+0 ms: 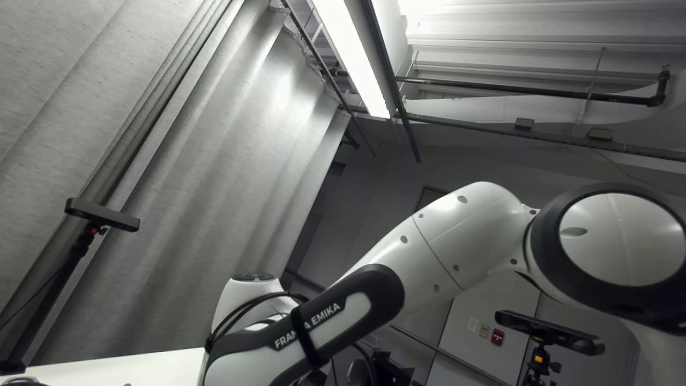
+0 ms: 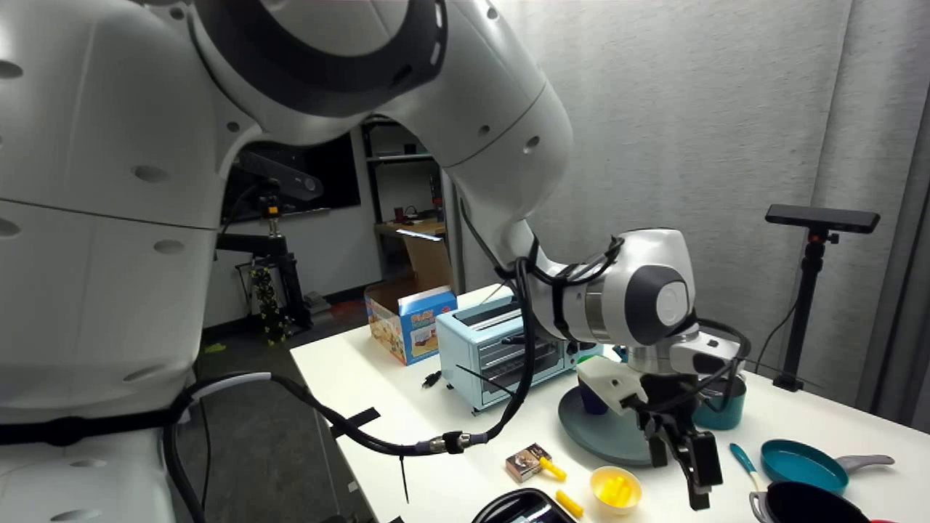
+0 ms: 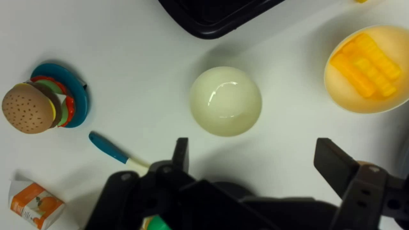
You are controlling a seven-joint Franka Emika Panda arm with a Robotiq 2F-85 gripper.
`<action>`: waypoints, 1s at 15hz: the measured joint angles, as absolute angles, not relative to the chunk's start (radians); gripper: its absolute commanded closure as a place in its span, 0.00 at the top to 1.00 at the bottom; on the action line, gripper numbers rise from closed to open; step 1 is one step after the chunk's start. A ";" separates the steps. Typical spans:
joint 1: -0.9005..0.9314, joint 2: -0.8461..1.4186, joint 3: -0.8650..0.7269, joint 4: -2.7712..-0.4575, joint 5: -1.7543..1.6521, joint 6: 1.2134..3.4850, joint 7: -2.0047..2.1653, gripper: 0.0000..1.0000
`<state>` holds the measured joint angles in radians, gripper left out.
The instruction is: Pour the contents of the small bowl into the other small bowl
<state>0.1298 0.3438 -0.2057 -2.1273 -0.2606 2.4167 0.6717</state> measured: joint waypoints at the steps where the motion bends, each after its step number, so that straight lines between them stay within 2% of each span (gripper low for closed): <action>1: 0.147 0.315 -0.203 -2.149 -0.299 2.426 0.694 1.00; 9: 0.185 0.115 -0.102 -2.284 -0.508 2.475 0.839 1.00; 15: 0.178 0.047 -0.025 -2.328 -0.546 2.474 0.889 1.00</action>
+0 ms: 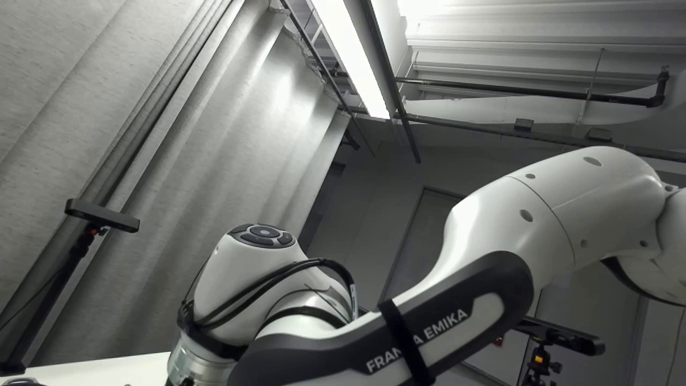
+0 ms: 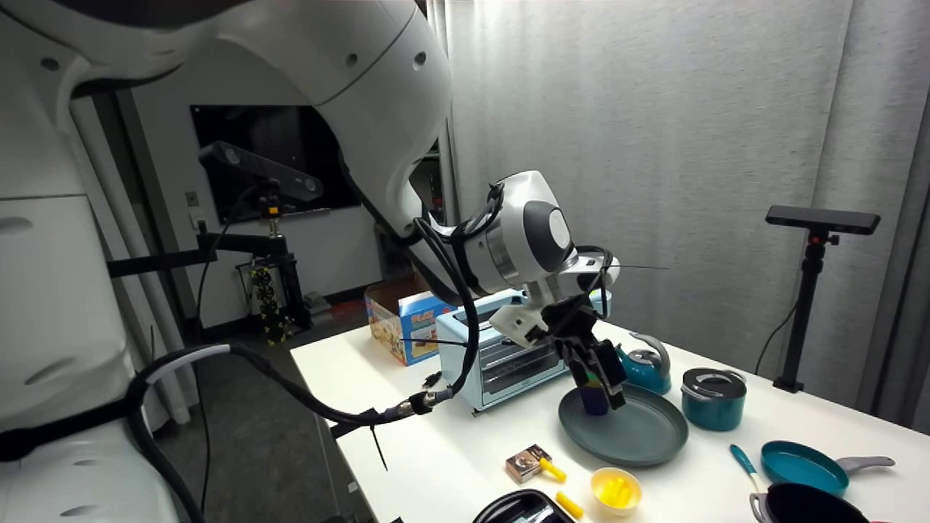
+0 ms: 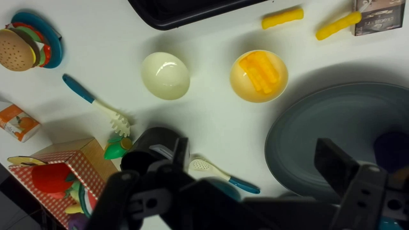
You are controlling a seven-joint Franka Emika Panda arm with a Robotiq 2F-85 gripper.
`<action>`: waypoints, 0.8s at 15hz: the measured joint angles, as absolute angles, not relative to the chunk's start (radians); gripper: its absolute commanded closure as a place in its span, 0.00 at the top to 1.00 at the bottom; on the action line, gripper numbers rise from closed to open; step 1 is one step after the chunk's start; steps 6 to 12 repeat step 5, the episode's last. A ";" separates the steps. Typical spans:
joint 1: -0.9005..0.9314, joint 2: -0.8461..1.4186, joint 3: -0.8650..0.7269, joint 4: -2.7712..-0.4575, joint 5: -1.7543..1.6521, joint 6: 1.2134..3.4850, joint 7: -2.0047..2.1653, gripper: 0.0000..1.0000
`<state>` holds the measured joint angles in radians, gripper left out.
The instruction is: Pour the contents of the small bowl into the other small bowl
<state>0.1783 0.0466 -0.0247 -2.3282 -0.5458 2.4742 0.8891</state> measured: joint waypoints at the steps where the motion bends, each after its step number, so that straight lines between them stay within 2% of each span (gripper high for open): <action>1: 0.175 0.050 -0.024 -2.327 -0.546 2.474 0.889 1.00; 12: 0.168 0.055 -0.024 -2.327 -0.546 2.474 0.889 1.00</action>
